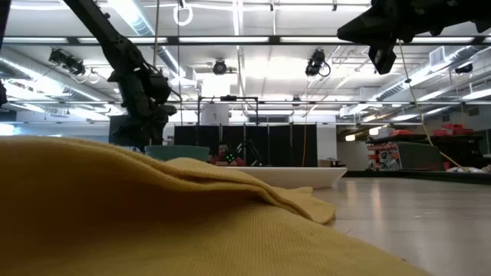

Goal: Set table place
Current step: Stack the green bowl on top of the white plate

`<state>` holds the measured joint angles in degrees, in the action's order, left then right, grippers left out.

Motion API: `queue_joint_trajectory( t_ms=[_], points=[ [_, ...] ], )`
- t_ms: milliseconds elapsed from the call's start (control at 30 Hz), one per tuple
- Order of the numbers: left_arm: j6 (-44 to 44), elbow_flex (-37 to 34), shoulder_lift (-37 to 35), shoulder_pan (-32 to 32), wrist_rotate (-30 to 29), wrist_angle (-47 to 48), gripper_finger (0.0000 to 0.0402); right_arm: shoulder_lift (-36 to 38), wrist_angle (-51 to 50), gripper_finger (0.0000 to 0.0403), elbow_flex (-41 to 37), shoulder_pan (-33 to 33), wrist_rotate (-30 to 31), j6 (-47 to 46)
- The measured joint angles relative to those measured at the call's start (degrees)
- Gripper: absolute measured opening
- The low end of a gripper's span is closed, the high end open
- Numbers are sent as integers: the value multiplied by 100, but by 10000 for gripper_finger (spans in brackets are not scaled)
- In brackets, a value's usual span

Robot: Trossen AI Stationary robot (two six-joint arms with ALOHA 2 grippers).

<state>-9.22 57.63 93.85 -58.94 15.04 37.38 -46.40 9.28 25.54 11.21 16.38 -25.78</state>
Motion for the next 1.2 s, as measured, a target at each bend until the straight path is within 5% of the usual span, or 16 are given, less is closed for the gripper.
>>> queue_joint_trajectory(
  t_ms=[267, 767, 1200],
  points=[
    [-18, 33, 649, 54, 1, 8, 202, 0, -2, 28, 2, 19, 1, 0],
    [-60, 173, 664, 24, 18, -8, 173, -1, -9, 28, 2, 21, 0, -2],
    [-56, 173, 659, 26, 20, -12, 82, -1, -31, 28, 2, 20, 0, -2]
  ],
)
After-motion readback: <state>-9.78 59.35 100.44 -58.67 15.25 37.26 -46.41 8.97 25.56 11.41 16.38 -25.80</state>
